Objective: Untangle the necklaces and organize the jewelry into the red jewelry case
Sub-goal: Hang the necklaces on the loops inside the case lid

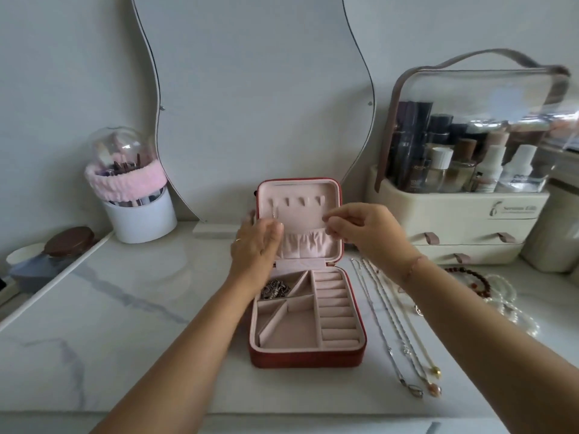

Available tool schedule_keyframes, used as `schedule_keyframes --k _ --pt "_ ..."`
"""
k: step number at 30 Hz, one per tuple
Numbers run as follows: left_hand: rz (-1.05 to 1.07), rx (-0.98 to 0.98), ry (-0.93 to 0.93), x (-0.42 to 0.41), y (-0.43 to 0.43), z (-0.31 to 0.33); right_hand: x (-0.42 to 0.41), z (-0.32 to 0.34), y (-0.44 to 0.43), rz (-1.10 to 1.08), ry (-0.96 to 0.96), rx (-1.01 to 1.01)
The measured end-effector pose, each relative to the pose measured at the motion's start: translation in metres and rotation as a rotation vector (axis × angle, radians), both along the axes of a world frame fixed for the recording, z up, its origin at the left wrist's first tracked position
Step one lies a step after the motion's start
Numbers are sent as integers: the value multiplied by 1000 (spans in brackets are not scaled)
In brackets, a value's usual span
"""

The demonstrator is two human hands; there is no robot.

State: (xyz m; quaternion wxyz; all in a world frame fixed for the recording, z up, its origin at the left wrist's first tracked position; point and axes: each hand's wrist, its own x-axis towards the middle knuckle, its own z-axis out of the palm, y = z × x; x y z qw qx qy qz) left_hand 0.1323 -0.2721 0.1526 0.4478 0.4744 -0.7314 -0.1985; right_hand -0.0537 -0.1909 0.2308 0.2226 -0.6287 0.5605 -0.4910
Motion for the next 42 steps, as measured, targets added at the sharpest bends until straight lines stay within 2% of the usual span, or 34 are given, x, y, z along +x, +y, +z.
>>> schedule_keyframes --k 3,6,10,13,16,23,28,30,35,39,42 --pt "32 -207 -95 -4 19 15 -23 -13 46 -57 41 51" --pt "-100 -394 -175 -12 61 28 -41 -29 88 -147 -22 68" --pt "-460 -236 -260 -29 121 29 -50 -52 129 -235 -84 86" --pt "-589 -193 -414 -52 147 13 -49 -62 148 -266 -85 74" --pt "-612 -205 -479 -66 157 -2 -46 -67 164 -293 -93 54" --pt "-513 -293 -568 -75 167 -7 -40 -79 193 -353 -154 34" --pt "-525 -276 -550 -80 170 -9 -35 -87 205 -309 -360 138" --pt "-528 -257 -480 -81 169 -10 -32 -86 210 -254 -535 220" --pt "-518 -115 -109 -77 165 1 -22 -75 209 -5 -1007 486" --pt "-501 -83 -50 -68 162 9 -18 -66 187 234 -1371 666" --pt "-543 -51 -33 -57 165 10 -20 -59 164 297 -1430 704"
